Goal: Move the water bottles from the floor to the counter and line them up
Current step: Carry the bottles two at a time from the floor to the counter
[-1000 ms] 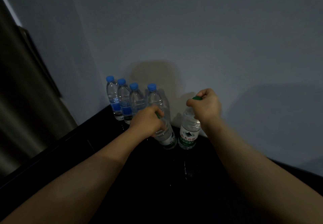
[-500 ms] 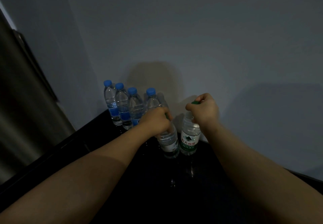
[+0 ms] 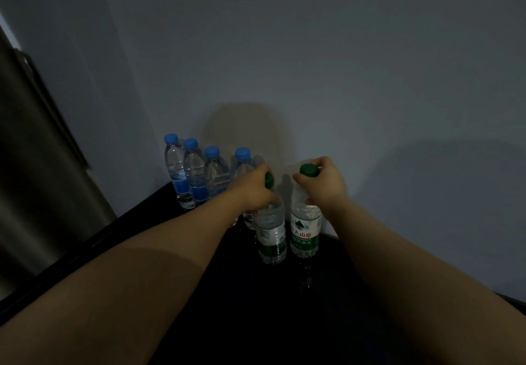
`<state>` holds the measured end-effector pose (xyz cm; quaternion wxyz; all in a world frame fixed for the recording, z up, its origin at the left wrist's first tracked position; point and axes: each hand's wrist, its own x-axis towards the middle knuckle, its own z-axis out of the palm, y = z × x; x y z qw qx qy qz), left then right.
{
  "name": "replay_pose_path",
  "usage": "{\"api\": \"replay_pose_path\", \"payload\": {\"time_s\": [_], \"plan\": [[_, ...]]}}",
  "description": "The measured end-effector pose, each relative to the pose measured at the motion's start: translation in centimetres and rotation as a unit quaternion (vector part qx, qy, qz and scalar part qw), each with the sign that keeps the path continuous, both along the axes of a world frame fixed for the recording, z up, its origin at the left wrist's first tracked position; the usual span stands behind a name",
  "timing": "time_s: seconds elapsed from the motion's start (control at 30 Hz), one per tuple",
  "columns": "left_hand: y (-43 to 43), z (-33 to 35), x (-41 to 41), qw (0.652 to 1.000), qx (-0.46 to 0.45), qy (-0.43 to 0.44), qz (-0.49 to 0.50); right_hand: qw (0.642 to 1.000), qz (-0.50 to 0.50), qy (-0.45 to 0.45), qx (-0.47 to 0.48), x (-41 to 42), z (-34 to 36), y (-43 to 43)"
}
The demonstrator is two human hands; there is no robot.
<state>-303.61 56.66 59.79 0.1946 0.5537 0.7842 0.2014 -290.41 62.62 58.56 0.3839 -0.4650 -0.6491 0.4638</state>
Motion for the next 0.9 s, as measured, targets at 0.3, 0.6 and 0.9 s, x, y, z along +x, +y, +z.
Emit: {"api": "replay_pose_path", "payload": {"time_s": [0.3, 0.6, 0.9], "plan": [[1.4, -0.2, -0.1, 0.999, 0.034, -0.039, 0.0, 0.995, 0.029, -0.081, 0.04, 0.1, -0.4, -0.1], [0.6, -1.4, 0.5, 0.989, 0.108, -0.08, 0.055, 0.989, 0.013, -0.129, 0.072, 0.2, -0.8, -0.6], [-3.3, -2.2, 1.6, 0.98, 0.119, -0.12, 0.105, 0.973, 0.018, -0.226, 0.051, 2.3, 0.7, -4.1]]}}
